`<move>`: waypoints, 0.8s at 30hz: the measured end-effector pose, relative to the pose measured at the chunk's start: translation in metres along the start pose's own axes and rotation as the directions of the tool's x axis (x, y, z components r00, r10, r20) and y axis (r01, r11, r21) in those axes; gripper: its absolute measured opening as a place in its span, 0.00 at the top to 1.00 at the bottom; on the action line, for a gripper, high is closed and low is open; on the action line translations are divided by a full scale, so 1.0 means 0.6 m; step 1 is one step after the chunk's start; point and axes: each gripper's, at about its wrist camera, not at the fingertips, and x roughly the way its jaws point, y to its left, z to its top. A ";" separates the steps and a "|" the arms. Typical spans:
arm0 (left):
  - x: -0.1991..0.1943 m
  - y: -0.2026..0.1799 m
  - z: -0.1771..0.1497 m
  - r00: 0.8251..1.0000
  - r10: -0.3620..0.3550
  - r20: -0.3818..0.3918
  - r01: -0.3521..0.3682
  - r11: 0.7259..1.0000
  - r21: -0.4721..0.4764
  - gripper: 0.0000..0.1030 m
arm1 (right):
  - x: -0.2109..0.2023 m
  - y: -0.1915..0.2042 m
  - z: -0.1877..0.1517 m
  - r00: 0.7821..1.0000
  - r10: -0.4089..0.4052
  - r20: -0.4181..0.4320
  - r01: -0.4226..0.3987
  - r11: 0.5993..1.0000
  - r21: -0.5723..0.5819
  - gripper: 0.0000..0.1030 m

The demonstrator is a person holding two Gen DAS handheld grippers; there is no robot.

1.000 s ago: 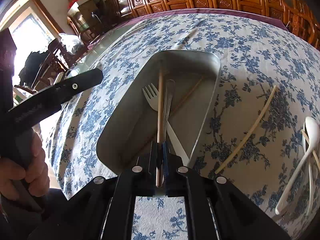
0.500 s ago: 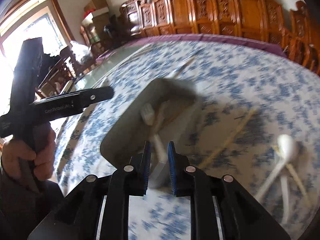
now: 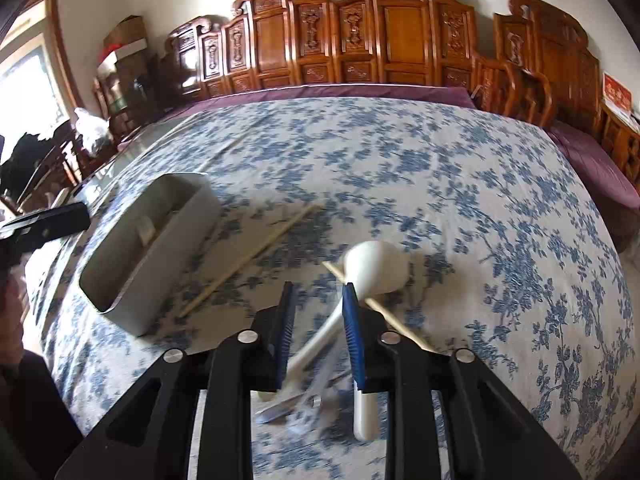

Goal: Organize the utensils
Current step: 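Reach the right gripper into the utensil pile around a white plastic spoon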

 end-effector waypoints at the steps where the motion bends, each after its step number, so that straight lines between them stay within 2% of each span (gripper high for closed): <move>1: 0.005 -0.008 -0.002 1.000 -0.004 -0.007 0.004 1.000 0.007 0.33 | 0.010 -0.009 -0.002 1.000 -0.008 -0.007 0.008 1.000 0.008 0.72; 5: 0.023 -0.038 -0.012 0.999 -0.016 -0.029 0.016 1.000 0.019 0.33 | 0.044 -0.026 -0.011 0.999 -0.026 -0.046 0.027 1.000 0.006 0.72; 12: 0.048 -0.084 -0.032 0.998 -0.014 -0.055 0.018 0.997 0.073 0.33 | 0.072 -0.011 -0.026 0.994 0.030 -0.102 -0.029 1.000 0.010 0.72; 18: 0.053 -0.081 -0.038 0.997 -0.018 -0.069 0.023 0.997 0.073 0.33 | 0.078 0.003 -0.031 0.993 0.045 -0.113 -0.044 0.999 0.011 0.72; 21: 0.054 -0.078 -0.038 0.997 -0.020 -0.072 0.025 0.997 0.068 0.33 | 0.081 0.009 -0.029 0.993 0.024 -0.116 -0.023 1.000 0.007 0.71; 24: 0.054 -0.078 -0.039 0.997 -0.018 -0.073 0.024 0.997 0.071 0.33 | 0.084 0.016 -0.026 0.992 0.048 -0.116 -0.047 0.999 0.012 0.71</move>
